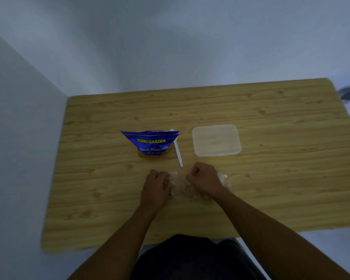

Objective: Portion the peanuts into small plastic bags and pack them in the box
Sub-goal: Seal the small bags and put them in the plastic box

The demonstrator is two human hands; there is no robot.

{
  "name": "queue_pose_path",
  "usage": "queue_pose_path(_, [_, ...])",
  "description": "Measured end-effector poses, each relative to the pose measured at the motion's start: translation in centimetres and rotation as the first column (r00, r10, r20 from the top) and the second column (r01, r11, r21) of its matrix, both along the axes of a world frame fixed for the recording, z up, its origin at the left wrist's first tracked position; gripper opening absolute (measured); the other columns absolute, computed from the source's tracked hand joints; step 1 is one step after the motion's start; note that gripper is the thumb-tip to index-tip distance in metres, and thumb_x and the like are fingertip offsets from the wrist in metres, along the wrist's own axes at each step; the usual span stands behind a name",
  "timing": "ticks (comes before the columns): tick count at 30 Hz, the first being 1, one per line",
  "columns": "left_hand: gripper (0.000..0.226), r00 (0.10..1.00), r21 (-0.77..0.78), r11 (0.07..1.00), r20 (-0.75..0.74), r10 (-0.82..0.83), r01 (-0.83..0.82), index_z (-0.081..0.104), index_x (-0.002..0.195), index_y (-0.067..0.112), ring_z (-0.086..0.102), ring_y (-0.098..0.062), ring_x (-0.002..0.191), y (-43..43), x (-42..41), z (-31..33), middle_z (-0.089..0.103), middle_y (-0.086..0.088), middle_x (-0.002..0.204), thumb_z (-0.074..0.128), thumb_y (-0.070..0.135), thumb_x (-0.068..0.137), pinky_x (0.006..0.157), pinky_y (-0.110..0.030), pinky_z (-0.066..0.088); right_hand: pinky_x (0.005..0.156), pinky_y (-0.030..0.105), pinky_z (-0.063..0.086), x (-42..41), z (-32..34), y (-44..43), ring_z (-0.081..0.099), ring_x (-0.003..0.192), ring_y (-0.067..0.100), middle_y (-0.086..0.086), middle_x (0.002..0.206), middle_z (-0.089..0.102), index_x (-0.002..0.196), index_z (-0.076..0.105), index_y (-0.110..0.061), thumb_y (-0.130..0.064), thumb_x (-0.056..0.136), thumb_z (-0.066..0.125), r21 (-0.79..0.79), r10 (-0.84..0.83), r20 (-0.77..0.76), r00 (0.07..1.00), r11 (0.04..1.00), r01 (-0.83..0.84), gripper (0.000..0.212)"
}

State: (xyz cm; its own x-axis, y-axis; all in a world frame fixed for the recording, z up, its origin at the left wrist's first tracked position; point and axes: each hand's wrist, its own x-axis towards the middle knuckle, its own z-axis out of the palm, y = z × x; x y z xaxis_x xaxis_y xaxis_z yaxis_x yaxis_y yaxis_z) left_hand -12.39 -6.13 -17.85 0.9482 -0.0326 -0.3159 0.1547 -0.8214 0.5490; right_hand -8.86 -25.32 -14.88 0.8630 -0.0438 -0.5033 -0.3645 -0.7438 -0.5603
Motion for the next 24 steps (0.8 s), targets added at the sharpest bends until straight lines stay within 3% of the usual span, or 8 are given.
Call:
queue_pose_path(2, [0.038, 1.000, 0.022, 1.000, -0.015, -0.013, 0.014, 0.062, 0.119, 0.022, 0.052, -0.020, 0.102, 0.0, 0.2, 0.3, 0.048, -0.001, 0.110, 0.067, 0.035, 0.083, 0.087, -0.037, 0.050, 0.063, 0.022, 0.044, -0.2, 0.9, -0.9, 0.059, 0.071, 0.010, -0.003, 0.074, 0.066, 0.074, 0.063, -0.015, -0.024, 0.075, 0.072, 0.141, -0.066, 0.016, 0.998, 0.988, 0.063, 0.013])
queue_pose_path(5, [0.037, 0.999, 0.023, 0.999, 0.020, -0.033, 0.032, 0.063, 0.116, 0.024, 0.053, -0.017, 0.104, -0.3, 1.3, 0.9, 0.053, 0.003, 0.113, 0.053, 0.038, 0.083, 0.089, -0.032, 0.048, 0.057, 0.016, 0.042, 0.0, 2.1, -1.9, 0.058, 0.064, 0.004, -0.005, 0.070, 0.065, 0.074, 0.063, -0.017, -0.022, 0.076, 0.076, 0.201, -0.085, 0.067, 0.994, 0.977, 0.070, 0.014])
queue_pose_path(8, [0.028, 0.997, -0.285, 0.956, -0.026, 0.071, -0.076, 0.066, 0.119, 0.019, 0.059, -0.010, 0.104, -1.8, 3.0, 3.8, 0.061, 0.004, 0.116, 0.058, 0.027, 0.094, 0.090, -0.028, 0.050, 0.061, 0.027, 0.051, 0.6, 3.2, -2.7, 0.063, 0.062, 0.010, -0.001, 0.066, 0.068, 0.072, 0.062, -0.016, -0.021, 0.076, 0.079, 0.282, -0.117, 0.104, 0.988, 0.956, 0.083, 0.018])
queue_pose_path(10, [0.027, 0.982, -0.509, 0.847, -0.175, 0.073, -0.154, 0.066, 0.122, 0.019, 0.066, -0.009, 0.101, -2.7, 3.9, 5.6, 0.069, 0.005, 0.113, 0.059, 0.025, 0.097, 0.088, -0.024, 0.052, 0.068, 0.040, 0.057, 1.0, 4.1, -3.1, 0.070, 0.066, 0.019, 0.005, 0.068, 0.071, 0.074, 0.062, -0.012, -0.020, 0.076, 0.081, 0.365, -0.133, 0.132, 0.982, 0.928, 0.077, 0.020])
queue_pose_path(12, [0.023, 0.971, -0.609, 0.764, -0.216, 0.099, -0.214, 0.068, 0.118, 0.014, 0.071, -0.012, 0.093, -3.2, 4.3, 6.6, 0.075, 0.000, 0.100, 0.060, 0.022, 0.097, 0.084, -0.022, 0.054, 0.071, 0.045, 0.059, 1.4, 4.8, -3.5, 0.073, 0.067, 0.022, 0.007, 0.069, 0.074, 0.076, 0.063, -0.009, -0.019, 0.077, 0.082, 0.435, -0.169, 0.134, 0.976, 0.896, 0.096, 0.021])
queue_pose_path(17, [0.012, 0.982, -0.646, 0.739, -0.127, 0.143, -0.191, 0.071, 0.100, 0.006, 0.074, -0.018, 0.079, -3.4, 4.7, 8.1, 0.076, -0.007, 0.084, 0.066, 0.014, 0.093, 0.075, -0.023, 0.057, 0.077, 0.050, 0.059, 1.6, 6.1, -4.7, 0.072, 0.068, 0.022, 0.008, 0.070, 0.075, 0.080, 0.065, -0.008, -0.011, 0.082, 0.078, 0.507, -0.227, 0.130, 0.965, 0.852, 0.132, 0.013])
queue_pose_path(24, [0.012, 0.990, -0.620, 0.775, -0.029, 0.135, -0.124, 0.069, 0.099, 0.007, 0.073, -0.019, 0.073, -4.2, 4.6, 9.0, 0.075, -0.007, 0.078, 0.067, 0.017, 0.092, 0.073, -0.029, 0.059, 0.072, 0.038, 0.058, 1.2, 6.8, -4.9, 0.071, 0.069, 0.021, 0.014, 0.076, 0.075, 0.089, 0.067, -0.003, -0.010, 0.084, 0.078, 0.575, -0.226, 0.125, 0.966, 0.810, 0.115, 0.014])
